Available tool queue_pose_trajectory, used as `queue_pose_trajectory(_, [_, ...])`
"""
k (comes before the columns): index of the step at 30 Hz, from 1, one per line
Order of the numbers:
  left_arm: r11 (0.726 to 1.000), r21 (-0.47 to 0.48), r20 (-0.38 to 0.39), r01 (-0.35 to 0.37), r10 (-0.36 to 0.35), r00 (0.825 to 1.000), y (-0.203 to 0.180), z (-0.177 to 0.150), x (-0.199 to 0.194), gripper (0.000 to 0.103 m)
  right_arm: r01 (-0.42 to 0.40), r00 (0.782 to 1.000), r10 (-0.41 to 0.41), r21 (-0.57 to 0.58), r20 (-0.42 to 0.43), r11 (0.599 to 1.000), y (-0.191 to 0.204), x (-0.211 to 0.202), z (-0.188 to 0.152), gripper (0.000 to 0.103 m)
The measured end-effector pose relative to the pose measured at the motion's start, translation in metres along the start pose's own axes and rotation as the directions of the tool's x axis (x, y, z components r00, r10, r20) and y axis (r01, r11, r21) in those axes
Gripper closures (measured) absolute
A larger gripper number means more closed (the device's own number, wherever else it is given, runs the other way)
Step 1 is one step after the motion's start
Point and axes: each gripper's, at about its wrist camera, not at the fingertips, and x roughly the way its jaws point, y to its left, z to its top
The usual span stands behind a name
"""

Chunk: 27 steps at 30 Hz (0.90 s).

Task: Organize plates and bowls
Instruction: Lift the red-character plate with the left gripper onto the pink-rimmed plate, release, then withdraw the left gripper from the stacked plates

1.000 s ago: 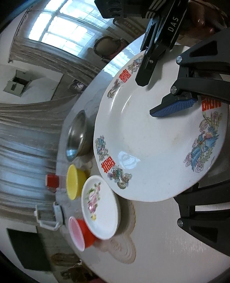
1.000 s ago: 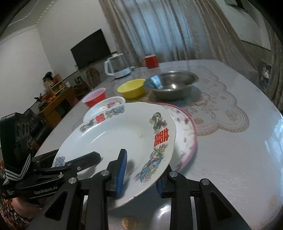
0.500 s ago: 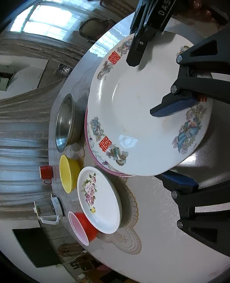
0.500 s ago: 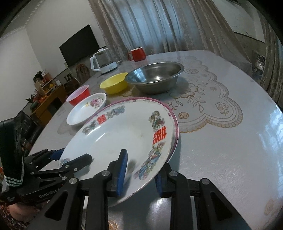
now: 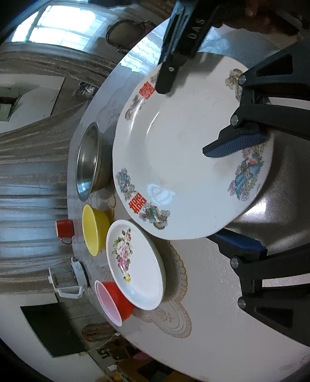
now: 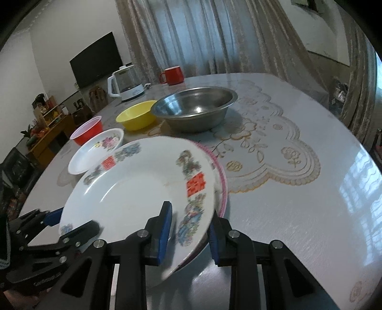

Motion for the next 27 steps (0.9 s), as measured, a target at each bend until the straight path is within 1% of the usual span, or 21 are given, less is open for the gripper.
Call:
queue_pose_trajectory(3, [1.0,0.011,0.028,-0.018,0.017,0.999,0.0,-0.003,-0.007,0.042,0.006,1.0,-0.006,0.007,0.011,1.0,-0.004,-0.002,0.003,0.075])
queue_pose_trajectory(7, [1.0,0.004,0.048,-0.015,0.015,0.999,0.002,-0.008,-0.017,0.043,0.023,0.999,-0.022,-0.02,0.045,1.0,-0.001,-0.015,0.004,0.074])
queue_pose_trajectory(9, [0.999,-0.002,0.072,-0.039,0.039,0.997,0.005,-0.011,-0.025,0.043,0.012,0.999,-0.011,-0.01,0.049,1.0,-0.002,-0.02,0.002,0.073])
queue_pose_trajectory(11, [0.999,-0.013,0.084,-0.044,0.045,0.996,0.008,-0.013,-0.031,0.049,0.003,0.999,-0.003,0.001,0.05,1.0,-0.004,-0.025,-0.001,0.073])
queue_pose_trajectory(12, [0.999,-0.02,0.087,-0.034,0.035,0.996,0.011,-0.013,-0.033,0.058,0.001,0.999,-0.001,0.006,0.05,1.0,-0.004,-0.027,-0.003,0.073])
queue_pose_trajectory(13, [0.999,-0.022,0.087,-0.026,0.028,0.996,0.011,-0.013,-0.034,0.063,-0.002,0.999,0.001,0.013,0.049,1.0,-0.004,-0.028,-0.005,0.073])
queue_pose_trajectory(15, [1.0,-0.009,0.082,-0.025,0.025,0.996,0.009,-0.011,-0.032,0.067,-0.014,0.999,0.013,0.027,0.047,1.0,-0.005,-0.03,-0.009,0.073])
queue_pose_trajectory(18, [0.999,0.006,0.082,-0.042,0.041,0.996,0.005,-0.009,-0.029,0.067,-0.005,0.999,0.005,0.012,0.036,1.0,-0.001,-0.03,-0.013,0.074])
queue_pose_trajectory(19, [0.999,0.006,0.081,-0.041,0.04,0.996,0.005,-0.008,-0.027,0.067,-0.002,0.999,0.001,0.004,0.035,1.0,0.001,-0.03,-0.014,0.077])
queue_pose_trajectory(22, [0.999,0.01,0.076,-0.048,0.047,0.996,0.004,-0.004,-0.023,0.068,0.031,0.999,-0.031,-0.018,0.042,0.999,0.004,-0.028,-0.017,0.081])
queue_pose_trajectory(24, [0.999,0.013,0.074,-0.052,0.051,0.996,0.003,-0.002,-0.021,0.068,0.039,0.998,-0.039,-0.014,0.045,0.999,0.002,-0.026,-0.017,0.083])
queue_pose_trajectory(27, [0.998,0.017,0.072,-0.055,0.054,0.996,0.002,0.001,-0.017,0.068,0.036,0.998,-0.036,0.0,0.042,0.999,-0.002,-0.024,-0.016,0.083])
